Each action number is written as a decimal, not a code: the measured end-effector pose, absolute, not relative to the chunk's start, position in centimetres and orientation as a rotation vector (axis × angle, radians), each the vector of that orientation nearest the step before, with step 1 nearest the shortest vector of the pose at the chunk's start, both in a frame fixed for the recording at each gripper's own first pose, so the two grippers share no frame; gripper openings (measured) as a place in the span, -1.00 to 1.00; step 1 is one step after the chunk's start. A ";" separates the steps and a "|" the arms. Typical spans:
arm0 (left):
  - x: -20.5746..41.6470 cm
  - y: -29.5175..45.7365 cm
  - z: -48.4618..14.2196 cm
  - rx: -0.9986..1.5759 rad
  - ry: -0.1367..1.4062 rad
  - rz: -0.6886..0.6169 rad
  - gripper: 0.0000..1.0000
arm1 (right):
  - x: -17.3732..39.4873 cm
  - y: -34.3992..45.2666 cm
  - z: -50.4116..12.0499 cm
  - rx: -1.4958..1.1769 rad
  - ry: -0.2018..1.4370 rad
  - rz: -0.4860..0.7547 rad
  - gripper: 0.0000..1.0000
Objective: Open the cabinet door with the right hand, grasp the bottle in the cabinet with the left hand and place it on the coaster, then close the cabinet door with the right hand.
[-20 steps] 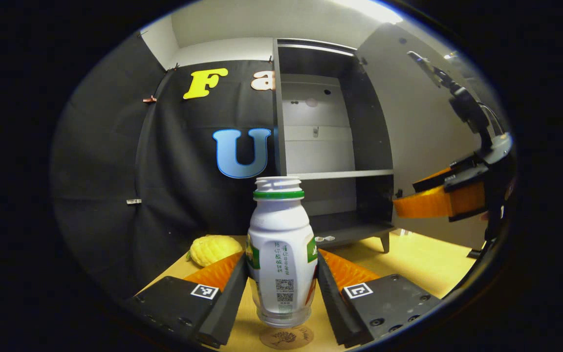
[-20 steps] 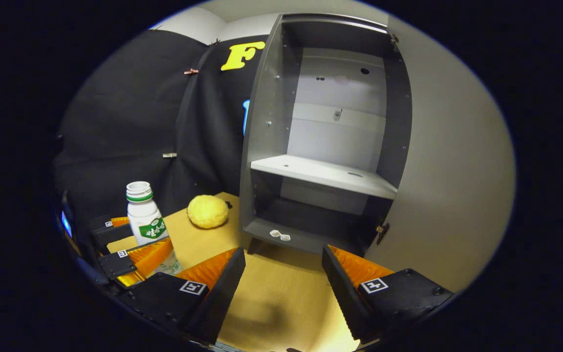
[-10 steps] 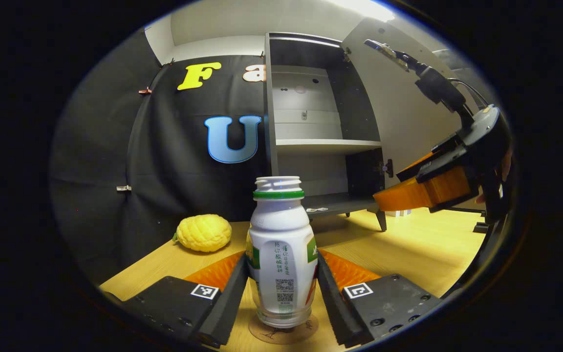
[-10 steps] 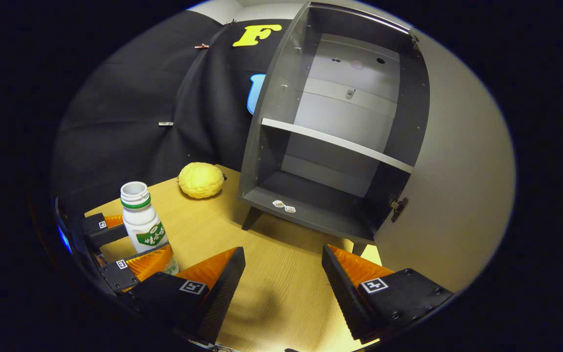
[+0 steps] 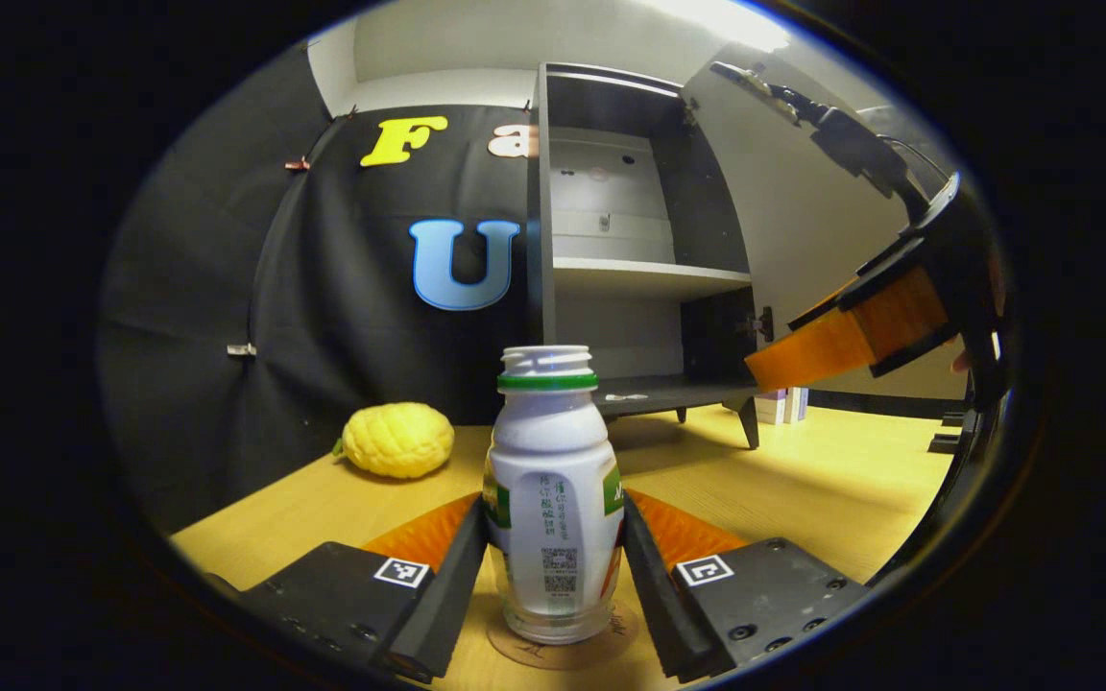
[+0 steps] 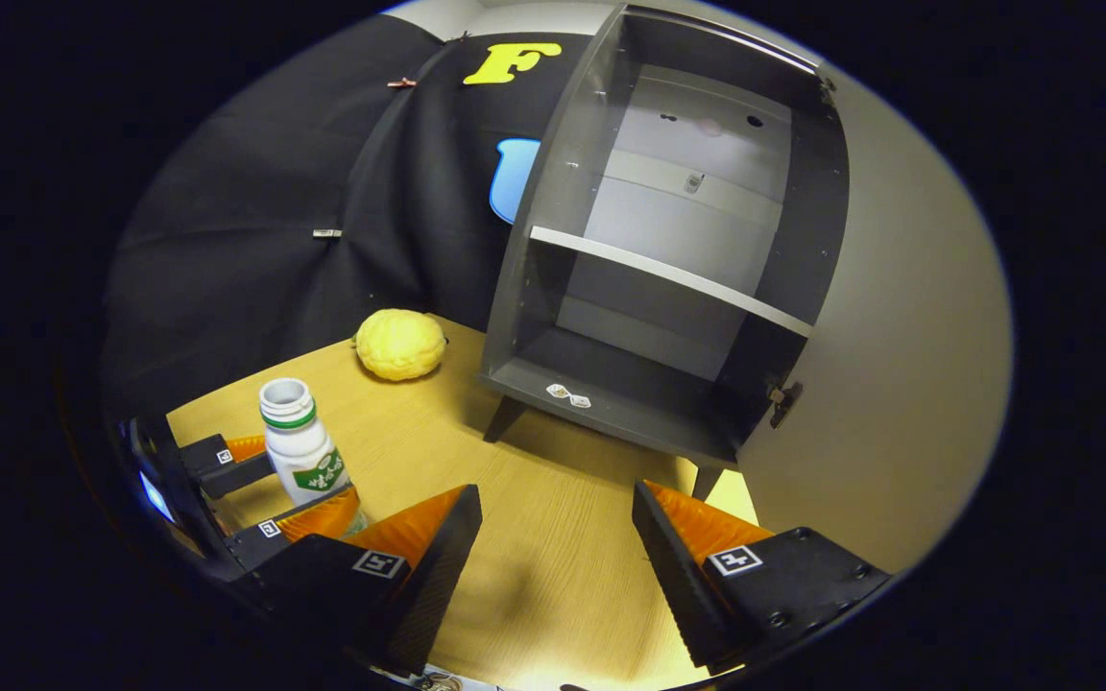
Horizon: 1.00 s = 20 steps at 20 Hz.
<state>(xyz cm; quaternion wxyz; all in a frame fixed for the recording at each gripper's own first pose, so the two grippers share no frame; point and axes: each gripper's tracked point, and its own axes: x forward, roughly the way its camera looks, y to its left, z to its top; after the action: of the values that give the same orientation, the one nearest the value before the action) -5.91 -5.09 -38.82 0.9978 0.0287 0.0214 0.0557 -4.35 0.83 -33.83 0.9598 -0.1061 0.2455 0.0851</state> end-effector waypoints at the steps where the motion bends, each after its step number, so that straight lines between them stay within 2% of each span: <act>1: -5.9 -5.6 -38.9 0.067 0.046 0.103 0.58 | -4.4 0.9 -33.6 -0.226 0.488 0.169 0.96; 3: -6.1 -5.7 -38.7 0.092 0.032 0.102 0.58 | -4.7 1.2 -33.7 -0.238 0.483 0.169 0.96; 7: -6.4 -5.6 -39.8 0.127 0.053 0.107 0.68 | -5.1 1.2 -33.7 -0.235 0.485 0.169 0.96; 9: -6.4 -5.8 -39.4 0.140 0.056 0.099 0.94 | -5.1 1.1 -33.5 -0.216 0.483 0.166 0.96; 15: -6.2 -5.0 -35.0 0.100 0.031 0.126 0.93 | -4.8 -0.2 -30.4 -0.222 0.432 0.123 0.96; 20: -5.9 -6.3 -26.9 0.071 0.002 0.064 0.93 | -4.4 -2.2 -24.2 -0.178 0.351 0.081 0.96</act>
<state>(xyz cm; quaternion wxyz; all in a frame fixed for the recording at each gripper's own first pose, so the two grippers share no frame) -5.86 -6.33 -26.92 0.9989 0.0353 0.0011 0.0321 -4.43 -2.19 -24.17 0.9799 -0.0886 0.1744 0.0402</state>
